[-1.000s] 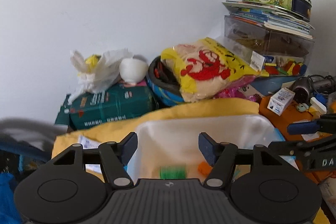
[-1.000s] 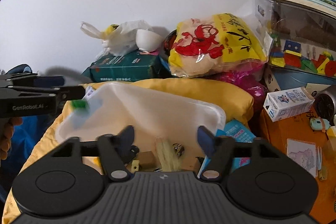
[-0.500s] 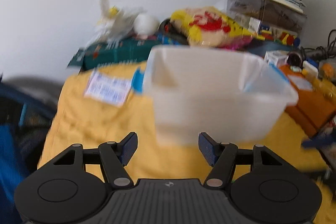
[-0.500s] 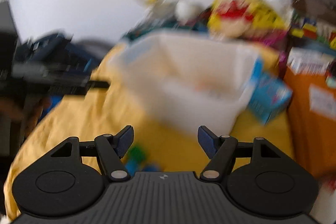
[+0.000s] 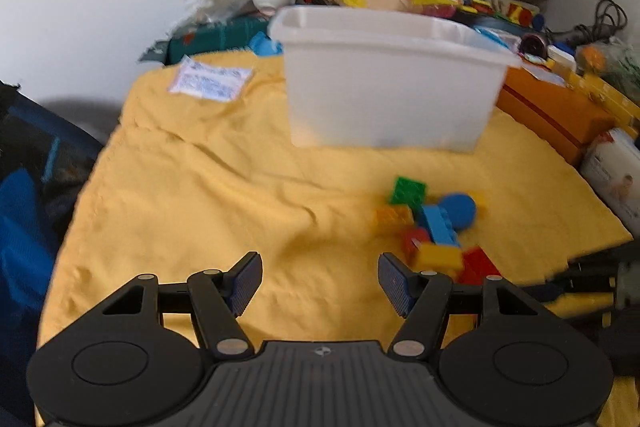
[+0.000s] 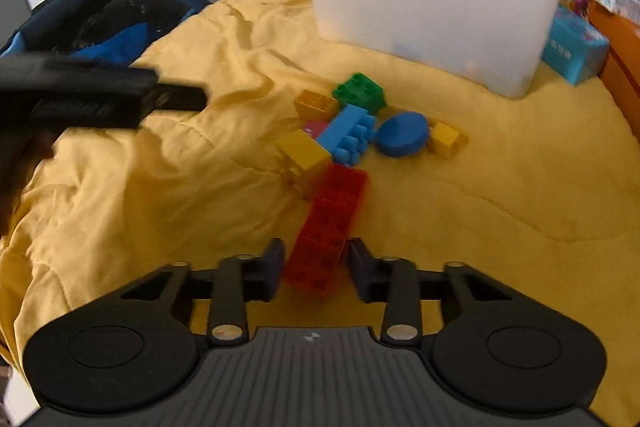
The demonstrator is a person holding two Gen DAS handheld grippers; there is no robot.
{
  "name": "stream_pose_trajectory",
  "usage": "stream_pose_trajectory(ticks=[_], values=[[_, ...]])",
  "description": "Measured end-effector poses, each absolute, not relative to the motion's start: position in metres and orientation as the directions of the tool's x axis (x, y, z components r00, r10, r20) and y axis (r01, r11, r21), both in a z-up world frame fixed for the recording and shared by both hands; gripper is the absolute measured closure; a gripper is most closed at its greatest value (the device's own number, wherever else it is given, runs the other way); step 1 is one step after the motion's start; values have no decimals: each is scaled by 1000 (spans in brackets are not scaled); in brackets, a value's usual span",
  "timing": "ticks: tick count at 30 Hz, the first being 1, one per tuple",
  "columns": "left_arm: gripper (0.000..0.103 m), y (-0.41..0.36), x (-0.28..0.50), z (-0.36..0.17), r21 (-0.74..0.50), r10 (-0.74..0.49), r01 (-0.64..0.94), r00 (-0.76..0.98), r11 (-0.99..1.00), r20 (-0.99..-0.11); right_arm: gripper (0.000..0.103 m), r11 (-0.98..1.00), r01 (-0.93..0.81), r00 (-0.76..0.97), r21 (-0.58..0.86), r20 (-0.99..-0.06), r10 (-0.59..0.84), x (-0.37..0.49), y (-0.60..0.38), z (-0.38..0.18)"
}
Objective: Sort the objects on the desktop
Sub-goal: 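Grasp the long red brick with the right tool while the left tool grasps a yellow brick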
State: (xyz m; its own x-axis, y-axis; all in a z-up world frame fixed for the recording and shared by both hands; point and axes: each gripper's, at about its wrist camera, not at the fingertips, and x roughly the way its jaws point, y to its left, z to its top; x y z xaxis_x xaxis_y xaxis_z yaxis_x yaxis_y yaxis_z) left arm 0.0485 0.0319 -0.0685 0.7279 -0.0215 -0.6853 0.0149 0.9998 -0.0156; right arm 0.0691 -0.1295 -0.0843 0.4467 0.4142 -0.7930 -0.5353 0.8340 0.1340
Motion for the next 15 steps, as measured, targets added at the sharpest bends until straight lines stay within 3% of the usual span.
stream_pose_trajectory(ticks=[11,14,15], values=[[36,-38,66,-96,-24,-130,158,711,987,-691,76,893,-439,501,101,-797,337,72,-194,-78],[47,-44,73,-103,0,-109,154,701,988,-705,76,895,-433,500,105,-798,336,70,-201,-79],[56,-45,75,-105,-3,-114,159,694,987,-711,76,895,-434,499,107,-798,338,69,-201,-79]])
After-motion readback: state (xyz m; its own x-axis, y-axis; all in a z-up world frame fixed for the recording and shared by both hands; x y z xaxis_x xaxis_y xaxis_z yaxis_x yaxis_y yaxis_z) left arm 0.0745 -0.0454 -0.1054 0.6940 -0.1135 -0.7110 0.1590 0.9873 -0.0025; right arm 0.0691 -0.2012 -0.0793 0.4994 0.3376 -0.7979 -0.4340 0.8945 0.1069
